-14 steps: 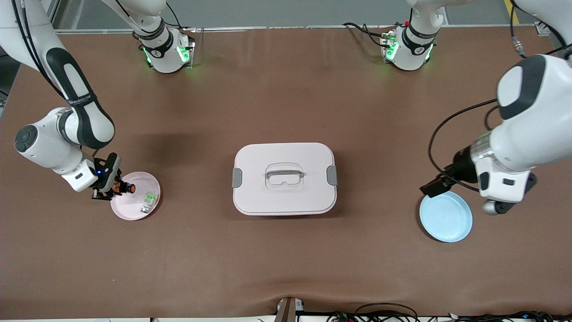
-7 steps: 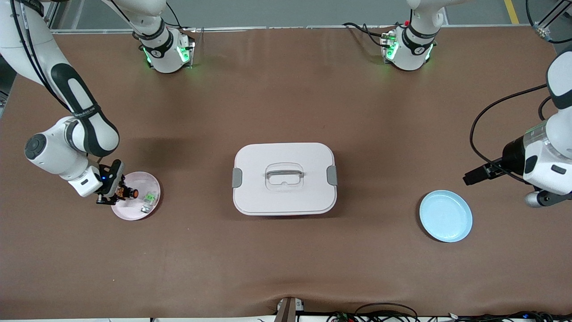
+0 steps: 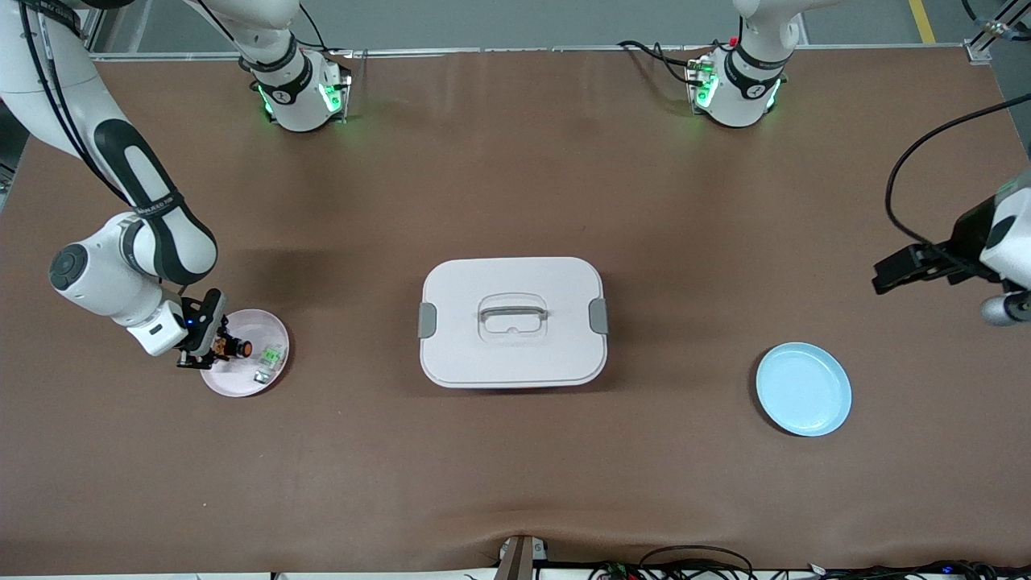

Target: Transfer orange switch to right arm and place

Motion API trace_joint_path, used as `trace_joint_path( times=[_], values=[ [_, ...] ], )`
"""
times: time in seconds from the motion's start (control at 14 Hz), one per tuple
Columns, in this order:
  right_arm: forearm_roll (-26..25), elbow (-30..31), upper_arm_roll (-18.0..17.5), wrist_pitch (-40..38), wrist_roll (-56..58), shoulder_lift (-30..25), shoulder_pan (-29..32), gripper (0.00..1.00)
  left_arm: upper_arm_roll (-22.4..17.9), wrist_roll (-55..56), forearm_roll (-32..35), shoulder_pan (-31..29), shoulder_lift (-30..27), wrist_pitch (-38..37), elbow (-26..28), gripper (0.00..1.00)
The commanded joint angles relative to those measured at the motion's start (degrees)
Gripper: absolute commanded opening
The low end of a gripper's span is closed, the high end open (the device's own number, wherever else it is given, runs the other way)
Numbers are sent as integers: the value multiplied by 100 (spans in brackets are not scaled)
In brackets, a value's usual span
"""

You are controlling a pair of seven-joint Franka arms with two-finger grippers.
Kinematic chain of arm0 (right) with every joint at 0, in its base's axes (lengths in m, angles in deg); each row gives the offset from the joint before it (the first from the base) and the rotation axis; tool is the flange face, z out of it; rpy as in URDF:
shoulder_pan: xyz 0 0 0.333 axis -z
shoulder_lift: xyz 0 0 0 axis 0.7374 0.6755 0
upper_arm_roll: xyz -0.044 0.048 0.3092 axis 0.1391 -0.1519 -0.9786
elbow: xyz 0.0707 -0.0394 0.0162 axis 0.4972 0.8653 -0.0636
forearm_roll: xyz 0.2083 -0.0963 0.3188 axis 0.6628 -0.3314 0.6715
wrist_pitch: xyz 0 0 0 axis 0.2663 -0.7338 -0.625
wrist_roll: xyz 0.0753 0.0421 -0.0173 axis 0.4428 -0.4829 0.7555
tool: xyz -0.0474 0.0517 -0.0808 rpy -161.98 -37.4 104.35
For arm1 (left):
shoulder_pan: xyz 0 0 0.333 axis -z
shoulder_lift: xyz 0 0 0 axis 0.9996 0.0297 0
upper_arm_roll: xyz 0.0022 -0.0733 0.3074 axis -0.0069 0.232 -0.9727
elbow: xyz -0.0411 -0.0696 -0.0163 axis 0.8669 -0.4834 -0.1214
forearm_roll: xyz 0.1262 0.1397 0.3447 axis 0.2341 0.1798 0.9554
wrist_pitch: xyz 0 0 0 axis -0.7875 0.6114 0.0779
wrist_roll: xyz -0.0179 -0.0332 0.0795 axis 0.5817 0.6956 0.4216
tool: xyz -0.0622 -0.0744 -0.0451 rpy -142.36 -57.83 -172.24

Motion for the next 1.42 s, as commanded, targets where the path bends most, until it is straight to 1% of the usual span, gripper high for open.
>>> trace_joint_path(
  times=[0.0,0.14,0.43,0.5,0.57,0.64,0.78,0.85,0.93,1.0,1.14,1.21,1.35],
  values=[
    [-39,-96,-116,-10,-16,229,193,0,21,-348,95,-139,-304,-309,108,100],
    [-22,-113,-116,-62,-147,221,272,100,30,-332,95,-174,-427,-353,117,100],
    [-22,-148,-116,-115,-148,195,290,100,39,-480,60,-210,-568,-599,134,100],
    [-22,-192,-116,-228,-148,168,281,100,21,-499,25,-184,-681,-626,239,100],
    [-22,-279,-116,-482,-148,142,281,100,-40,-499,7,-140,-865,-565,466,100],
    [-22,-454,-116,-850,-156,107,273,100,-232,-499,-28,-26,-1084,-425,747,100],
    [-22,-849,-116,-1684,-339,1,273,100,-898,-507,-247,570,-1568,-214,1388,100],
    [-39,-1052,-116,-2097,-506,-86,264,100,-1128,-507,-300,807,-1709,-195,1583,100],
    [-83,-1323,-116,-2528,-638,-139,238,100,-1287,-516,-335,923,-1824,-195,1698,100],
    [-101,-1587,-107,-2924,-744,-148,220,100,-1297,-516,-379,959,-1894,-195,1795,100],
    [-109,-2219,-107,-3680,-903,-148,194,100,-1297,-508,-423,1003,-1939,-195,1831,100],
    [-162,-2527,-107,-4049,-1165,-140,167,100,-1280,-507,-458,1003,-1948,-204,1831,100],
    [-547,-2942,-142,-4630,-2180,-218,106,100,-1253,-516,-494,977,-1965,-239,1822,100]
  ],
)
